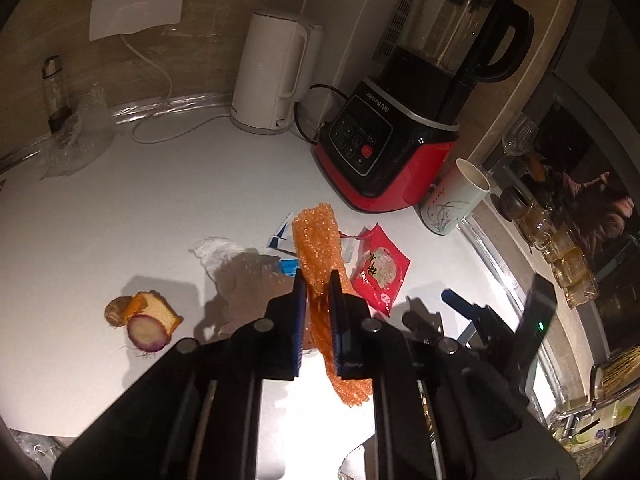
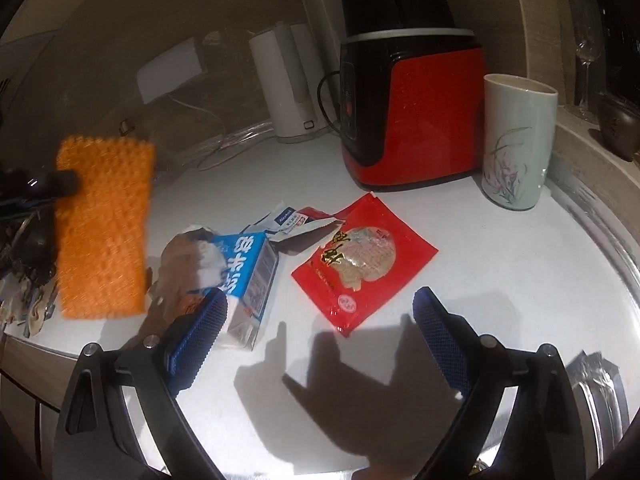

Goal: Collect trash
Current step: 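Lift the foam net with the left tool while the right tool grasps the red snack packet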

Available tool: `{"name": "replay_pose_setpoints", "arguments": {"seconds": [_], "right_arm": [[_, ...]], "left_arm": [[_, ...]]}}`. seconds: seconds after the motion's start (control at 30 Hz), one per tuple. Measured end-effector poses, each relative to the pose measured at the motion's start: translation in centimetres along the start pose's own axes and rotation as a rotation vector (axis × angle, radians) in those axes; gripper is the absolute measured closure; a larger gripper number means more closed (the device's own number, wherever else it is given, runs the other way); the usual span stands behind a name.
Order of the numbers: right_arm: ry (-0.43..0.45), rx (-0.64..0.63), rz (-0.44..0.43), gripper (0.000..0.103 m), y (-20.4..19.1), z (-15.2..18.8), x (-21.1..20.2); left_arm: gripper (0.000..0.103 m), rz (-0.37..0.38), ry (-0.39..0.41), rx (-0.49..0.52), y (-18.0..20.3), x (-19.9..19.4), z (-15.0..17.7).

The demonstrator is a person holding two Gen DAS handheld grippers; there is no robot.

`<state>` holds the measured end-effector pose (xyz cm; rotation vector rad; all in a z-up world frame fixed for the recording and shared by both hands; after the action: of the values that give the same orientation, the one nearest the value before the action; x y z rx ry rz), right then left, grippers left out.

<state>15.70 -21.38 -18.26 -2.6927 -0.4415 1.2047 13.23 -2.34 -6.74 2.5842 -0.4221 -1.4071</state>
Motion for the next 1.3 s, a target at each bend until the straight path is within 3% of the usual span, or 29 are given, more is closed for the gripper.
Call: {"name": "replay_pose_setpoints", "arguments": {"seconds": [0.13, 0.33, 0.4, 0.43, 0.5, 0.53, 0.6, 0.67, 0.7, 0.8, 0.83, 0.9, 0.93, 1.23, 1.3], "right_arm": [[-0.048, -0.022, 0.076, 0.005, 1.6, -1.5, 4.3], [-0.147, -0.037, 0.067, 0.007, 2.9, -1.9, 8.7], [-0.145, -0.042, 0.036, 0.03, 2.7, -2.1, 8.8], [-0.152, -0.055, 0.038, 0.035, 2.7, -2.0, 8.9], [-0.165, -0.09, 0.053, 0.055, 2.4, -1.8, 8.8], [-0.173, -0.097, 0.056, 0.058, 2.4, -1.7, 8.7], [-0.192, -0.097, 0.056, 0.087, 2.3, -1.6, 8.8], [-0.207, -0.098, 0.052, 0.1, 2.2, -1.5, 8.7], [-0.212, -0.102, 0.052, 0.1, 2.2, -1.5, 8.7], [-0.186, -0.087, 0.028, 0.097, 2.1, -1.9, 8.0], [-0.172, -0.072, -0.002, 0.088, 2.1, -2.3, 7.6], [-0.132, -0.065, -0.015, 0.022, 2.3, -3.4, 6.9], [-0.1, -0.093, 0.006, 0.015, 2.4, -4.2, 6.6], [-0.284, -0.305, -0.077, 0.012, 2.3, -6.3, 11.2], [-0.304, -0.345, -0.094, 0.019, 1.9, -6.2, 11.9]], "left_arm": [[0.092, -0.023, 0.002, -0.034, -1.8, -1.4, 1.4], [0.092, -0.073, -0.008, -0.071, -4.5, -2.2, 3.5], [0.092, -0.079, -0.015, -0.086, -5.2, -2.3, 4.1], [0.092, -0.076, -0.016, -0.095, -5.5, -2.4, 4.3], [0.092, -0.073, -0.018, -0.114, -6.3, -2.7, 4.8], [0.092, -0.074, -0.017, -0.119, -6.5, -2.8, 5.0], [0.092, -0.081, -0.014, -0.128, -7.0, -3.1, 5.3], [0.092, -0.084, -0.015, -0.135, -7.2, -3.3, 5.7], [0.092, -0.086, -0.015, -0.139, -7.4, -3.4, 5.8], [0.092, -0.095, -0.009, -0.142, -7.7, -3.8, 6.1], [0.092, -0.097, -0.008, -0.143, -7.8, -3.9, 6.1], [0.092, -0.102, -0.007, -0.147, -8.1, -4.0, 6.2], [0.092, -0.105, -0.008, -0.15, -8.2, -4.1, 6.3], [0.092, -0.12, -0.005, -0.157, -8.6, -4.1, 6.5], [0.092, -0.124, -0.002, -0.151, -8.4, -4.2, 6.5]]}}
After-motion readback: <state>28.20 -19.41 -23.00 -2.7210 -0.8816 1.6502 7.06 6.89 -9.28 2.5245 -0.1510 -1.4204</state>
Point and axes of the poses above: each gripper's, at about its wrist camera, not at the fingertips, and x roughly the way its jaws point, y to its right, z to its underside, the point moved 7 cm from there along x, roughly the way its jaws point, and after that the axes turned 5 degrees about -y, right-handed, at the moved point
